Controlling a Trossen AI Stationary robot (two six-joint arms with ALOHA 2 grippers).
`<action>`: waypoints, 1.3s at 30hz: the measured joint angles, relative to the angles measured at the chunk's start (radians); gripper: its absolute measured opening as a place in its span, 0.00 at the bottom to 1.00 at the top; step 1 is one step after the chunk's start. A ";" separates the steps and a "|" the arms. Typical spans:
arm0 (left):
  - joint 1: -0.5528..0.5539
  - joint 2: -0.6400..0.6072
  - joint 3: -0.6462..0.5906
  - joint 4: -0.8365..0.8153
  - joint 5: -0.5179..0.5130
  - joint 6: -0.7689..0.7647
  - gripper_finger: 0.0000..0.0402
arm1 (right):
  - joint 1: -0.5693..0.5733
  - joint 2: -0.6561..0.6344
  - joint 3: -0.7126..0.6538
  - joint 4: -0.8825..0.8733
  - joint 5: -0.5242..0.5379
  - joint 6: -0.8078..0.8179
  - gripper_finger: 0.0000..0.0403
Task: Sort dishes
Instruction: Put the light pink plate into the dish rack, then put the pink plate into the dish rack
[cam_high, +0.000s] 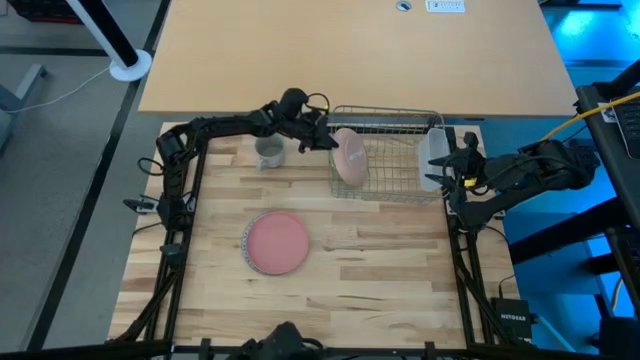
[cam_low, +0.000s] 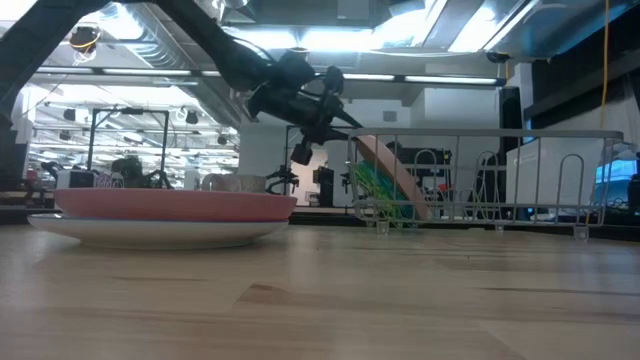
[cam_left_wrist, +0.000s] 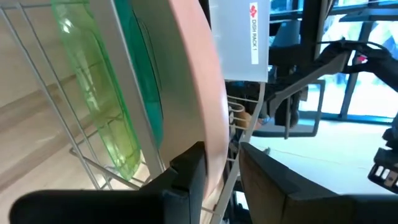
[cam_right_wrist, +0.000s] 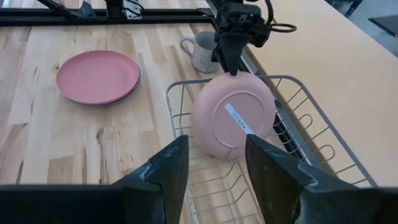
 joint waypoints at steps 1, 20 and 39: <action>0.005 0.000 0.000 0.000 0.000 -0.002 0.22 | 0.000 0.000 0.000 -0.005 0.000 0.000 0.41; 0.070 -0.044 0.001 -0.077 0.026 0.053 0.22 | 0.000 0.000 0.000 -0.013 0.000 0.000 0.41; -0.396 -0.343 0.001 -0.598 -0.212 0.673 0.22 | 0.000 0.000 -0.093 -0.001 -0.091 0.105 0.41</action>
